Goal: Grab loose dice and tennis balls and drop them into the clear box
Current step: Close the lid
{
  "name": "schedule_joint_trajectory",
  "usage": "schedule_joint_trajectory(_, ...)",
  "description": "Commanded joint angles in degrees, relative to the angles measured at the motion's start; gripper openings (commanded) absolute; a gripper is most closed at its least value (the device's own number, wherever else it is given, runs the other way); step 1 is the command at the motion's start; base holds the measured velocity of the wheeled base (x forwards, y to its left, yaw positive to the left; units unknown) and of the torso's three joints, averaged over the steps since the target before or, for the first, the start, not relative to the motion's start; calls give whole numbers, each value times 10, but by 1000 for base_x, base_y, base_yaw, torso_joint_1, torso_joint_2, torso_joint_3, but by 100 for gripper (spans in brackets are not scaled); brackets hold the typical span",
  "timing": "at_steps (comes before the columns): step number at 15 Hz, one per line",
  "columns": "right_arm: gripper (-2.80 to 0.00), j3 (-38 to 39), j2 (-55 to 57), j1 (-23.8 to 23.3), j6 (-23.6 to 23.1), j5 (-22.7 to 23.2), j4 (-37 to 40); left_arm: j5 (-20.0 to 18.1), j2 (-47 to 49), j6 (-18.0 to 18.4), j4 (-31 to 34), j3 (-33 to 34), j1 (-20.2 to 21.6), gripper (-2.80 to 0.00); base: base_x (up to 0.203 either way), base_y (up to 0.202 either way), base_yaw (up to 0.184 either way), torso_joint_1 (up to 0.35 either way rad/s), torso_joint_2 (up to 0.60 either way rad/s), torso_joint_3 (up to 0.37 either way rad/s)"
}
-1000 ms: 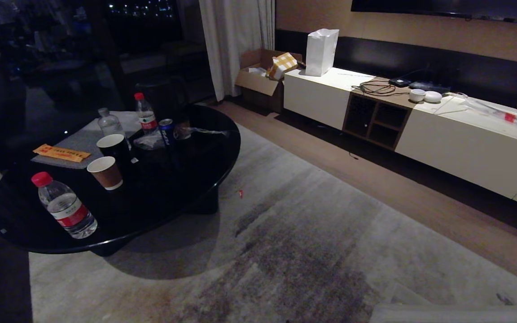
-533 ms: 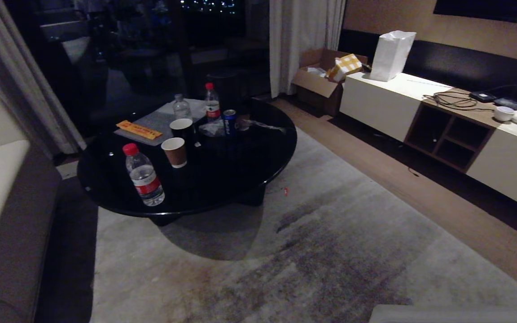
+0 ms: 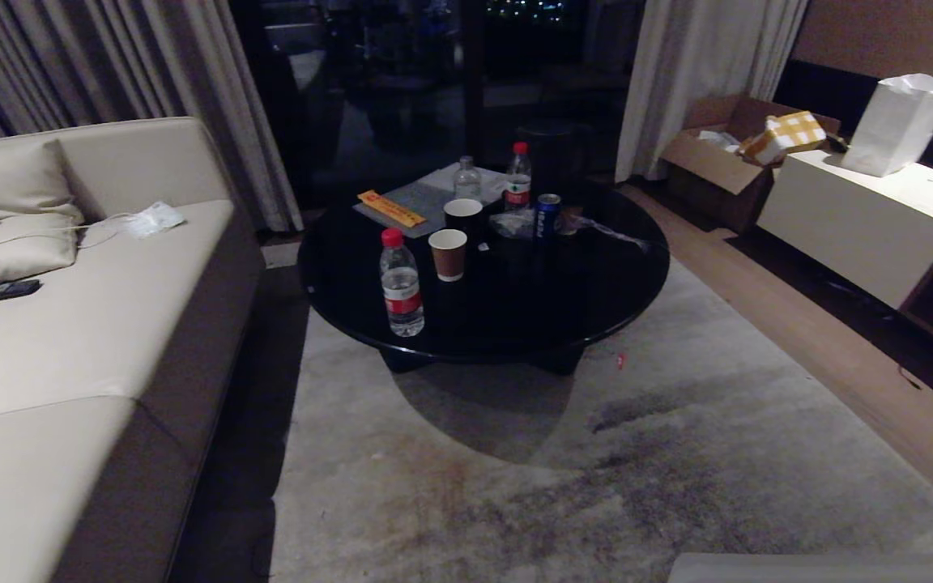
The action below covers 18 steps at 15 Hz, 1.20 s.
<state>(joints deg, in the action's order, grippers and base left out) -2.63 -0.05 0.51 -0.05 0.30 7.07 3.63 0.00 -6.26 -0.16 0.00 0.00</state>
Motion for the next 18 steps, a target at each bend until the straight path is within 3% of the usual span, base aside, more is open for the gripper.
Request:
schedule_joint_trajectory(1, -280, 0, 0, 0, 0, 1, 0, 1, 1, -2, 0, 1, 0, -280, 2, -4, 158, 2, -2, 2)
schedule_joint_trajectory(9, -280, 0, 1, 0, 0, 1, 0, 1, 1, -2, 0, 1, 0, -280, 0, 0, 38, 1, 1, 1)
schedule_joint_trajectory(18, -280, 0, 1, 0, 0, 0, 0, 1, 1, -3, 0, 1, 0, -280, -170, 0, -1, 2, 2, 2)
